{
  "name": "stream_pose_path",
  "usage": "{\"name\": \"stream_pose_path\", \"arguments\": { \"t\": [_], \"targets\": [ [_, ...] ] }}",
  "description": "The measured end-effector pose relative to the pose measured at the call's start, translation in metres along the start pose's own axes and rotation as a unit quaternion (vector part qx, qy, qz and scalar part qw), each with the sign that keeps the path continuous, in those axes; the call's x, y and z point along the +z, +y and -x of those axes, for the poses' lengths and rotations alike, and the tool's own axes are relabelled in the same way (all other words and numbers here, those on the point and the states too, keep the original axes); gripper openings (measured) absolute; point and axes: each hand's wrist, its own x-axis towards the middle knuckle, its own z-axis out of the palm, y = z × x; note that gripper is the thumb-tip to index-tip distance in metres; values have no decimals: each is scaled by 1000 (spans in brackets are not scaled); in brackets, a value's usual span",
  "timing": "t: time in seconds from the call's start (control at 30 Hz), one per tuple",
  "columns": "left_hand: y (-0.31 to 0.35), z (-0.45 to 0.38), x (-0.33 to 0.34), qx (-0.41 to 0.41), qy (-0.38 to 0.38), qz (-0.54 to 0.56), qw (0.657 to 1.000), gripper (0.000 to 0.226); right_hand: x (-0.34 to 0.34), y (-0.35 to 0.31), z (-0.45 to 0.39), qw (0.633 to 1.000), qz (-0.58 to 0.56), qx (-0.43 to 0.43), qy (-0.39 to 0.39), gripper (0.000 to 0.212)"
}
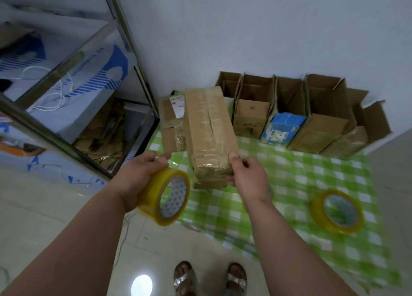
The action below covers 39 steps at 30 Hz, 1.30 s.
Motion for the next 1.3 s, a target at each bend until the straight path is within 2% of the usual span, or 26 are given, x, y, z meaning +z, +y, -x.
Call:
{"name": "stream_pose_path", "arguments": {
  "t": [0.1, 0.17, 0.3, 0.37, 0.43, 0.5, 0.6, 0.63, 0.7, 0.8, 0.9, 0.97, 1.07, 1.13, 1.3],
  "targets": [
    [-8, 1, 3, -26, -64, -10, 998, 19, 23, 5, 12, 998, 39, -12, 46, 36],
    [-14, 0, 2, -33, -89, -29, 995, 17, 39, 12, 16, 998, 46, -3, 42, 36],
    [-25, -2, -3, -24, -70, -81, 994, 16, 58, 25, 11, 995, 25, 83, -43, 35],
    [-28, -4, -6, -16, -46, -84, 995, 17, 56, 30, 8, 993, 67, 80, -54, 39],
    [-31, -7, -9, -12, -18, -78, 997, 18, 50, 31, 8, 993, 105, 58, -20, 47],
    [-31, -8, -10, -3, 5, -73, 997, 18, 44, 28, 11, 993, 101, 29, 50, 47],
    [-28, -7, -10, 22, 35, -65, 997, 22, 38, 18, 28, 991, 55, -54, 110, 18],
    [-26, -7, -11, 27, 46, -59, 997, 22, 38, 14, 35, 991, 37, -81, 99, 8],
    [-22, -4, -9, 39, 61, -41, 997, 23, 38, 5, 49, 991, 28, -121, 42, 14],
    [-17, 0, -1, 66, 80, -15, 994, 22, 40, -7, 66, 986, 13, -137, -90, 17],
    [-12, 4, 12, 93, 100, 18, 990, 18, 42, -15, 81, 964, -6, -172, -204, 15],
    [-9, 7, 20, 106, 117, 40, 987, 17, 42, -19, 89, 945, 11, -208, -253, 24],
    [-5, 7, 28, 119, 149, 54, 980, 16, 39, -20, 94, 926, 74, -228, -293, 36],
    [-5, 7, 29, 122, 167, 66, 976, 14, 31, -20, 92, 925, 87, -213, -301, 37],
    [-8, 11, 35, 103, 169, 95, 976, 17, 3, -29, 88, 929, 41, -199, -308, 19]
  ]
}}
